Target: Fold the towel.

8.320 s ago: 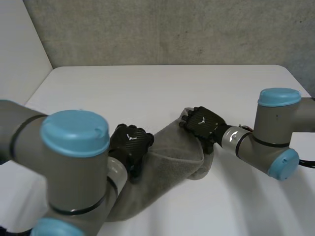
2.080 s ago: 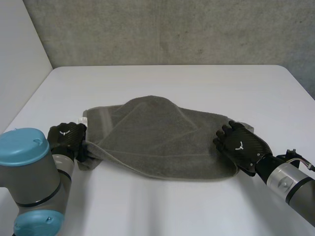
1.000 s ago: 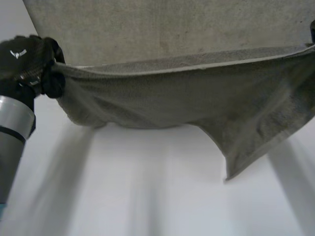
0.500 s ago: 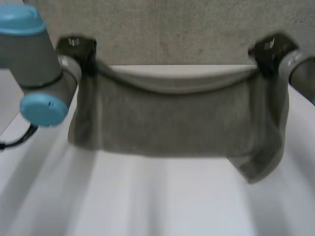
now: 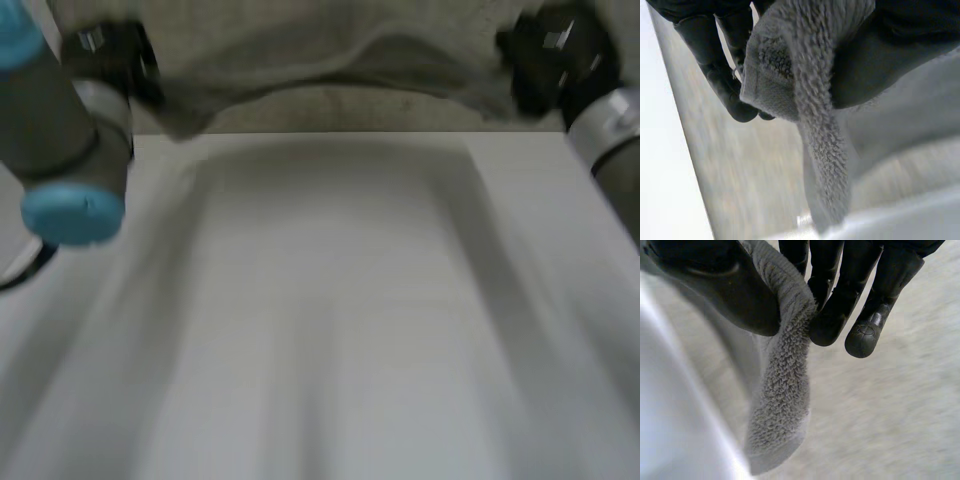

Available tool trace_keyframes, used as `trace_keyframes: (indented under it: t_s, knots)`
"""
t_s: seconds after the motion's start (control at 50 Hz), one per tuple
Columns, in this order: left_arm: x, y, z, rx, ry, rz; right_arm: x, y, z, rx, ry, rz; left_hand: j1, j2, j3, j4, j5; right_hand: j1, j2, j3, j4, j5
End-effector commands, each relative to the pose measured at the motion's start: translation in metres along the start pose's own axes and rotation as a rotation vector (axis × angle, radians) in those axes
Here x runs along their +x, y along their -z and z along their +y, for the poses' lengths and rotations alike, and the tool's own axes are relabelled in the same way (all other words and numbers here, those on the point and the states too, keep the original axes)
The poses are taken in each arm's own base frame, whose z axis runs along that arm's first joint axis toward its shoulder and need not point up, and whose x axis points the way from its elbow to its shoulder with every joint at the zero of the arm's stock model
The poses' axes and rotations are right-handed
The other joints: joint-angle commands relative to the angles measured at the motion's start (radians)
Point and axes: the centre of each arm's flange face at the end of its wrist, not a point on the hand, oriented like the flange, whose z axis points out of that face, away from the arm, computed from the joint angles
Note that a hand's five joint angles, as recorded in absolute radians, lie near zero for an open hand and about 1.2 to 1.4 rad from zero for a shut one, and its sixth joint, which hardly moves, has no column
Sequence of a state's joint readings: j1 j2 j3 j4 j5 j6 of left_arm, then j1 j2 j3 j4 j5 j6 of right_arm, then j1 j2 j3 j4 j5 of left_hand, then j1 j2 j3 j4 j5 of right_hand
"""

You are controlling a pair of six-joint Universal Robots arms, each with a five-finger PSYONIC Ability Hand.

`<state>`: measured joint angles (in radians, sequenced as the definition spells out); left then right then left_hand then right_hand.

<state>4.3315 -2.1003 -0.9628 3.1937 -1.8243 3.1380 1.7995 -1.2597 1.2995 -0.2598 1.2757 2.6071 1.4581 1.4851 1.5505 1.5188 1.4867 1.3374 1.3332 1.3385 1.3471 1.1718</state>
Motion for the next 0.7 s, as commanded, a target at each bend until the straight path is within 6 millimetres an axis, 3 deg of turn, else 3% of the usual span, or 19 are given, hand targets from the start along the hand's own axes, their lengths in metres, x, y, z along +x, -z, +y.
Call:
trace_keyframes:
  t_s: [0.02, 0.04, 0.06, 0.08, 0.1, 0.16, 0.28, 0.34, 0.38, 0.5, 0.54, 0.66, 0.7]
  knots:
    - [-0.018, 0.04, 0.106, -0.236, -0.059, 0.056, -0.052, 0.042, 0.066, -0.166, 0.021, -0.227, -0.062, -0.089, -0.154, -0.123, -0.265, 0.059, 0.063, 0.058, 0.049, 0.05]
    - [-0.018, 0.051, 0.124, -0.265, -0.066, 0.083, -0.065, 0.051, 0.085, -0.219, 0.018, -0.273, -0.062, -0.089, -0.154, -0.123, -0.265, 0.059, 0.063, 0.058, 0.049, 0.05]
    - [-0.018, 0.051, 0.124, -0.265, -0.066, 0.083, -0.077, 0.06, 0.105, -0.28, 0.019, -0.31, -0.062, -0.089, -0.154, -0.123, -0.265, 0.059, 0.063, 0.058, 0.049, 0.05]
    - [-0.018, 0.061, 0.138, -0.288, -0.07, 0.104, -0.077, 0.06, 0.105, -0.28, 0.019, -0.31, -0.062, -0.089, -0.154, -0.123, -0.265, 0.059, 0.063, 0.058, 0.049, 0.05]
    - [-0.02, 0.07, 0.15, -0.31, -0.07, 0.121, -0.085, 0.069, 0.119, -0.328, 0.024, -0.339, -0.062, -0.089, -0.154, -0.123, -0.265, 0.059, 0.063, 0.058, 0.049, 0.05]
    - [-0.025, 0.085, 0.166, -0.356, -0.074, 0.135, -0.095, 0.08, 0.133, -0.381, 0.063, -0.383, -0.062, -0.089, -0.154, -0.123, -0.265, 0.059, 0.063, 0.058, 0.049, 0.05]
    - [-0.032, 0.098, 0.174, -0.405, -0.078, 0.127, -0.092, 0.086, 0.138, -0.437, 0.11, -0.377, -0.062, -0.089, -0.154, -0.123, -0.265, 0.059, 0.063, 0.058, 0.049, 0.05]
    - [-0.04, 0.1, 0.167, -0.407, -0.076, 0.104, -0.085, 0.088, 0.136, -0.484, 0.117, -0.345, -0.062, -0.089, -0.154, -0.123, -0.265, 0.059, 0.063, 0.058, 0.049, 0.05]
    - [-0.047, 0.104, 0.152, -0.395, -0.073, 0.085, -0.076, 0.092, 0.126, -0.502, 0.119, -0.321, -0.062, -0.089, -0.154, -0.123, -0.265, 0.059, 0.063, 0.058, 0.049, 0.05]
    - [-0.05, 0.114, 0.128, -0.37, -0.07, 0.081, -0.053, 0.101, 0.105, -0.501, 0.123, -0.277, -0.062, -0.089, -0.154, -0.123, -0.265, 0.059, 0.063, 0.058, 0.049, 0.05]
    - [-0.052, 0.124, 0.107, -0.335, -0.067, 0.079, -0.036, 0.109, 0.091, -0.502, 0.125, -0.246, -0.062, -0.089, -0.154, -0.123, -0.265, 0.059, 0.063, 0.058, 0.049, 0.05]
    - [-0.053, 0.143, 0.082, -0.295, -0.062, 0.084, -0.015, 0.131, 0.065, -0.55, 0.062, -0.286, -0.062, -0.089, -0.154, -0.123, -0.265, 0.059, 0.063, 0.058, 0.049, 0.05]
    - [-0.052, 0.161, 0.07, -0.284, -0.058, 0.112, -0.012, 0.137, 0.059, -0.566, 0.036, -0.305, -0.062, -0.089, -0.154, -0.123, -0.265, 0.059, 0.063, 0.058, 0.049, 0.05]
